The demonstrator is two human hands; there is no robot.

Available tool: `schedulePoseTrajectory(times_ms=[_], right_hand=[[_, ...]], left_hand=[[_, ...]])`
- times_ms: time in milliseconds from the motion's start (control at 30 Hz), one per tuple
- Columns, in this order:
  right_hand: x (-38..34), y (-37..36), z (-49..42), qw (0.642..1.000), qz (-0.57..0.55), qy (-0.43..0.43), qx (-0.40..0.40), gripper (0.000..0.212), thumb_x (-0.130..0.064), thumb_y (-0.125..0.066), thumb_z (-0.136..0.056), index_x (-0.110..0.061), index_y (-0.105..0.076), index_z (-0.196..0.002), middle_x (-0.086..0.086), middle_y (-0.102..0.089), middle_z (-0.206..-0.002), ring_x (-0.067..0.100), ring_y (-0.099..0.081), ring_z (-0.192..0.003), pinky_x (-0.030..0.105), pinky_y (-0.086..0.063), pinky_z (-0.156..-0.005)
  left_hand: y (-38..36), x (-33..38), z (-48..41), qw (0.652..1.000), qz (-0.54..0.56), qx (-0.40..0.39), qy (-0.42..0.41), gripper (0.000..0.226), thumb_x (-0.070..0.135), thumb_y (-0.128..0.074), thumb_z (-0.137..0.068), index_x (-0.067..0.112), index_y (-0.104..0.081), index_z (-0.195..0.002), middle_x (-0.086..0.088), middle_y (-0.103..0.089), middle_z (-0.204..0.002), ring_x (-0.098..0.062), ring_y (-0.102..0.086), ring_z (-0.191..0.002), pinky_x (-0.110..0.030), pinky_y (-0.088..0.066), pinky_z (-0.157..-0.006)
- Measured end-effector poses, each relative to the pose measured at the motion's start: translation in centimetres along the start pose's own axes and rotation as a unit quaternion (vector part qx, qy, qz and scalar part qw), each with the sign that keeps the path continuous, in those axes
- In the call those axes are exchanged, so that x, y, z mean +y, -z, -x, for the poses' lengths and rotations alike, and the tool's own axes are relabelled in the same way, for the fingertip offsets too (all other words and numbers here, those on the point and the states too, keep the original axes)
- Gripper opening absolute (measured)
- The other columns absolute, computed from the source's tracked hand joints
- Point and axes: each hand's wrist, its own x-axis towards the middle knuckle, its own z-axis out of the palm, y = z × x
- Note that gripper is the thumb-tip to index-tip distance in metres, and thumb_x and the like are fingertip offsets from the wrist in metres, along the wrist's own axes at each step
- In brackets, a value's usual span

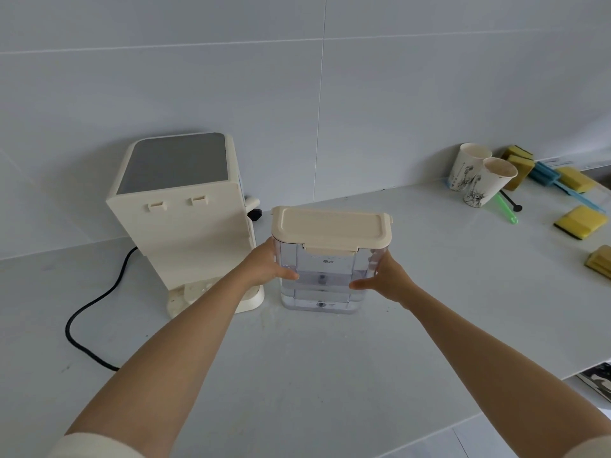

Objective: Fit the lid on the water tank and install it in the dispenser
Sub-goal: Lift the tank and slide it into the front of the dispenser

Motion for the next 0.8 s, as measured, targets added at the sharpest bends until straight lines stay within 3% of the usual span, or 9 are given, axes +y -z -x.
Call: schedulePoseTrajectory(times_ms=[67, 167, 333, 433, 567, 800], right_hand=[[-0.1, 0.2, 0.1, 1.000, 0.018, 0.003, 0.004, 0.093, -0.019, -0.079, -0.066, -0.009, -0.022, -0.138, 0.014, -0.042, -0.140, 0.030, -0.044, -0.125, 0.037, -0.039, -0.100], [-0.4, 0.4, 0.3, 0.999, 0.044, 0.007, 0.009, 0.090, -0.022, -0.080, -0.065, -0.006, -0.027, -0.136, 0.015, -0.045, -0.137, 0.030, -0.046, -0.122, 0.035, -0.041, -0.098], [-1.3, 0.6, 1.3, 0.997, 0.079, 0.020, 0.010, 0.088, -0.024, -0.081, -0.063, -0.004, -0.032, -0.132, 0.014, -0.050, -0.132, 0.029, -0.050, -0.118, 0.028, -0.040, -0.088], [-3.2, 1.2, 1.8, 0.993, 0.105, 0.046, 0.003, 0.087, -0.027, -0.081, -0.062, -0.004, -0.034, -0.131, 0.014, -0.052, -0.130, 0.029, -0.052, -0.116, 0.031, -0.043, -0.091], [-6.8, 1.5, 2.7, 0.988, 0.127, 0.088, -0.005, 0.088, -0.029, -0.081, -0.062, -0.003, -0.033, -0.131, 0.013, -0.052, -0.130, 0.028, -0.052, -0.115, 0.028, -0.041, -0.089], [-12.6, -0.5, 3.4, 0.977, 0.147, 0.147, -0.042, 0.084, -0.031, -0.081, -0.062, -0.003, -0.035, -0.127, 0.012, -0.055, -0.124, 0.019, -0.051, -0.097, 0.025, -0.041, -0.083]], left_hand=[[0.0, 0.1, 0.0, 1.000, -0.009, 0.004, -0.001, 0.087, 0.022, -0.081, -0.051, 0.022, -0.043, -0.129, 0.000, -0.058, -0.128, -0.017, -0.061, -0.108, -0.037, -0.045, -0.102], [-0.1, 0.6, 0.8, 1.000, 0.007, 0.011, -0.004, 0.076, 0.003, -0.076, -0.064, 0.018, -0.041, -0.130, -0.001, -0.056, -0.129, -0.010, -0.064, -0.094, -0.028, -0.046, -0.095], [0.1, 0.9, 1.8, 0.999, -0.022, 0.031, -0.011, 0.075, 0.008, -0.077, -0.066, 0.019, -0.040, -0.130, 0.007, -0.053, -0.121, -0.017, -0.049, -0.117, -0.039, -0.037, -0.108], [1.3, 1.0, 3.1, 0.999, -0.023, 0.037, -0.019, 0.070, 0.013, -0.078, -0.064, 0.023, -0.046, -0.126, 0.005, -0.061, -0.118, -0.020, -0.055, -0.117, -0.043, -0.039, -0.107], [3.7, 1.2, 5.4, 0.996, -0.039, 0.077, -0.013, 0.073, 0.027, -0.079, -0.060, 0.022, -0.046, -0.126, 0.002, -0.058, -0.125, -0.020, -0.052, -0.119, -0.042, -0.039, -0.107], [8.4, 1.1, 10.2, 0.990, -0.040, 0.133, -0.012, 0.063, 0.024, -0.080, -0.061, 0.019, -0.055, -0.118, -0.001, -0.065, -0.117, -0.019, -0.058, -0.112, -0.043, -0.041, -0.105]])
